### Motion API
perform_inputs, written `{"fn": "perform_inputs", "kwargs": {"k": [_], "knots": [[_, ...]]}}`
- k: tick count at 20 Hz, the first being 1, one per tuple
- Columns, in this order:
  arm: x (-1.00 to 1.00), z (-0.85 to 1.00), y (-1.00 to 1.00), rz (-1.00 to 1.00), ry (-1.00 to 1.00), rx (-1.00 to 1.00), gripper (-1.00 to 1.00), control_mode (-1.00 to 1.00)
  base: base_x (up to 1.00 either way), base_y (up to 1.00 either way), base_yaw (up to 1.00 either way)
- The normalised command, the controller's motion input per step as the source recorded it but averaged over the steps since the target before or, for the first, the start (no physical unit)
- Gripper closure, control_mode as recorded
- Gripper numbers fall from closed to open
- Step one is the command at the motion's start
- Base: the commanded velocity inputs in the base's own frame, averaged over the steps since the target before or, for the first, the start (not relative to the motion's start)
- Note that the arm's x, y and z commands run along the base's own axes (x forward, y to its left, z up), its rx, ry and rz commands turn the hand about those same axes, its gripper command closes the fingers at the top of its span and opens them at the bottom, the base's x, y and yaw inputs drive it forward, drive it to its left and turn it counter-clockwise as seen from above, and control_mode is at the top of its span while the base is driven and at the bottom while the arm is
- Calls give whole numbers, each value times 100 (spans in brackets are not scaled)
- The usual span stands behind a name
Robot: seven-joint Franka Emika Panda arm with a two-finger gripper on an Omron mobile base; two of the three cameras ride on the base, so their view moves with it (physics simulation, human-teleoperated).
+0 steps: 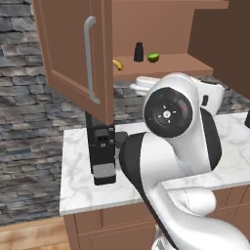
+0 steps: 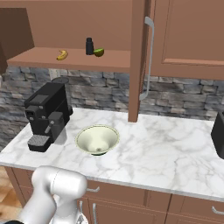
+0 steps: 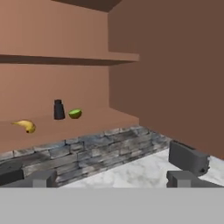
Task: Open the cabinet. Pick the kiwi and banana from the cabinet and place them into the bowl. Then close the cabinet.
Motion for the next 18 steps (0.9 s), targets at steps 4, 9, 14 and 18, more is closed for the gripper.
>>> {"fn": "perform_inputs", "kwargs": {"k": [4,9,14,18], "knots": [[0,-2,-46,0,0,0,-100,-100,0,0,0],[17,0,-42,0,10,0,-100,-100,0,0,0],[24,-1,-41,4,14,0,-100,-100,0,0,0],[21,-8,-26,10,14,-1,-100,-100,0,0,0]]}}
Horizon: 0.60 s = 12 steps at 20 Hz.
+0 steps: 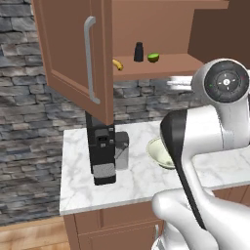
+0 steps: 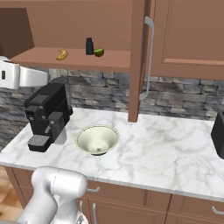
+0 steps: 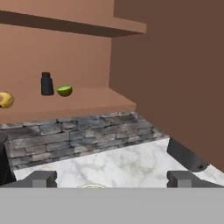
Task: Open the cabinet. Pick the kiwi and banana from the cabinet and place them into the bowl. Then close the cabinet.
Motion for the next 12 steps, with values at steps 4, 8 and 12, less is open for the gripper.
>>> {"fn": "perform_inputs", "kwargs": {"k": [4,8,12], "knots": [[2,-10,-12,7,4,-4,-100,-100,0,0,0],[8,-13,-8,8,3,-4,-100,-100,0,0,0],[26,-8,-6,11,3,-1,-100,-100,0,0,0]]}}
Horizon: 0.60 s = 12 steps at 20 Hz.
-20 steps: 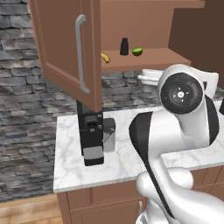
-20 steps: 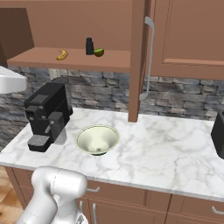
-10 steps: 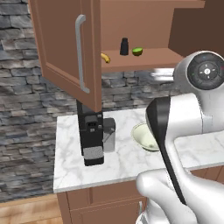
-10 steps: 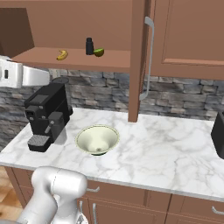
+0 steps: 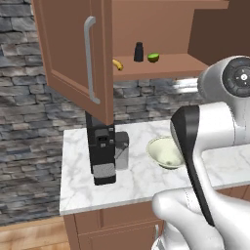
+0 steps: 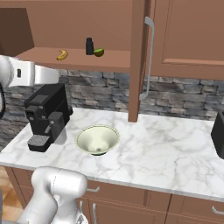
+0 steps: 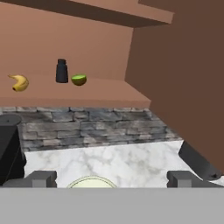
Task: Open the cabinet. Pick the kiwi and banana from the cabinet and place them into the bowl. Then close the cabinet.
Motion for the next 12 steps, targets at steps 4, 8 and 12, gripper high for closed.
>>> {"fn": "perform_inputs", "kwargs": {"k": [4,8,12], "knots": [[21,0,-11,8,0,0,-100,-100,0,0,0],[16,0,-10,8,0,0,-100,-100,0,0,0],[5,0,-6,10,0,1,-100,-100,0,0,0]]}}
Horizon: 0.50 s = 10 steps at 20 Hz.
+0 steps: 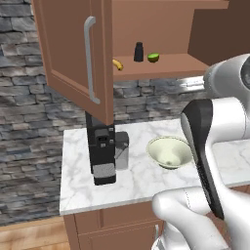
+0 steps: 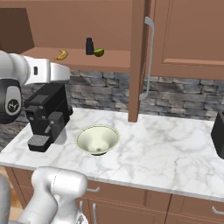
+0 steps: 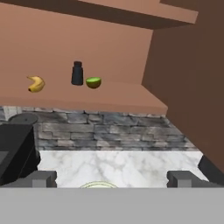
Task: Open the cabinet. Pick the kiwi and banana from the cabinet and place them into the bowl. Then close the cabinet.
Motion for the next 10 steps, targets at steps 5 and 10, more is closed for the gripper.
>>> {"fn": "perform_inputs", "kwargs": {"k": [5,10], "knots": [[11,0,-4,14,6,4,-100,-100,0,0,0],[13,0,-4,11,7,5,-100,-100,0,0,0]]}}
